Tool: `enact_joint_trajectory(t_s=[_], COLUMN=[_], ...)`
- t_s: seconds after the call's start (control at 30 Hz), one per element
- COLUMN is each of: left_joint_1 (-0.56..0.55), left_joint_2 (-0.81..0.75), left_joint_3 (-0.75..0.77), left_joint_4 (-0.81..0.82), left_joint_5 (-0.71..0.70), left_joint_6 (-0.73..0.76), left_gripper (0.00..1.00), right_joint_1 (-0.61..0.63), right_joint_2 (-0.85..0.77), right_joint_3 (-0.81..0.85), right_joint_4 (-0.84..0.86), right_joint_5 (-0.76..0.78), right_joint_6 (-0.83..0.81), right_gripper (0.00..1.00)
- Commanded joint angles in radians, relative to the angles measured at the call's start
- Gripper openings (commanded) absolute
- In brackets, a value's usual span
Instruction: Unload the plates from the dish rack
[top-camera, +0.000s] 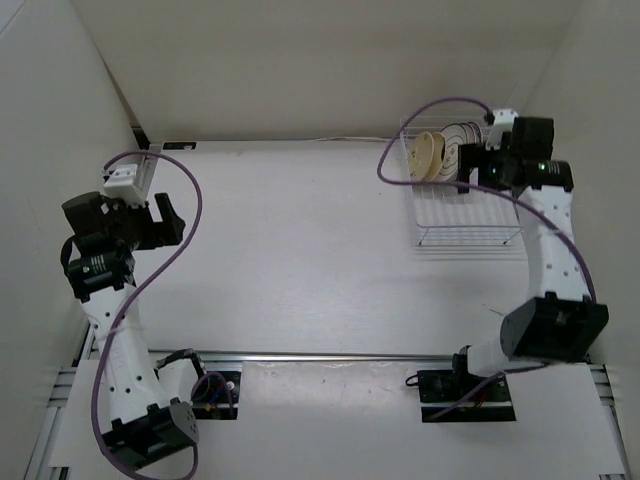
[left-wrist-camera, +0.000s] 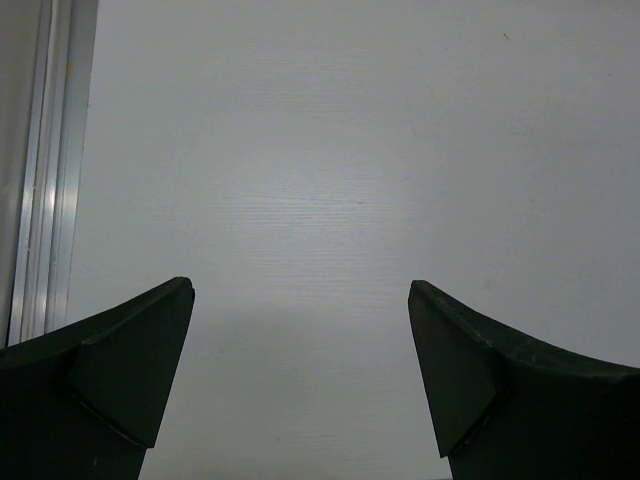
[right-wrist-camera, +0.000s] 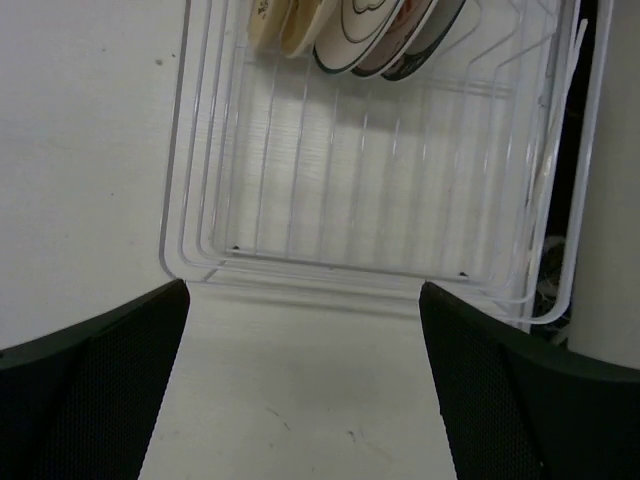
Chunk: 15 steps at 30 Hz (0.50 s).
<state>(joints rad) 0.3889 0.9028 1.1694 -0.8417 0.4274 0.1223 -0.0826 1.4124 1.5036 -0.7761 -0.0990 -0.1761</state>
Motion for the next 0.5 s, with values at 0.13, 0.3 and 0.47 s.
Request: enact_joint_trajectory(t_s=[0.13, 0.3, 0.47], left_joint_1=[0.002, 0.002, 0.002], left_joint_2=[0.088, 0.146, 0.264], left_joint_3=[0.069, 0.092, 0.137], left_joint_4=[-0.034, -0.024, -0.013], left_joint_5=[0.034, 0.02, 0.011], left_joint_6=[-0.006, -0.006, -0.006], left_gripper=[0.99, 0.99, 0.99], right_joint_1=[0.023, 0.078, 0.132], right_joint_2=[0.282, 0.463, 0.563], right_joint_3=[0.444, 0.622, 0.688], right_joint_4=[-0.012, -0.023, 0.001], right_joint_5=[0.05, 0.106, 0.139], right_joint_6=[-0.003, -0.06, -0.099], right_gripper=[0.99, 0.95, 0.78])
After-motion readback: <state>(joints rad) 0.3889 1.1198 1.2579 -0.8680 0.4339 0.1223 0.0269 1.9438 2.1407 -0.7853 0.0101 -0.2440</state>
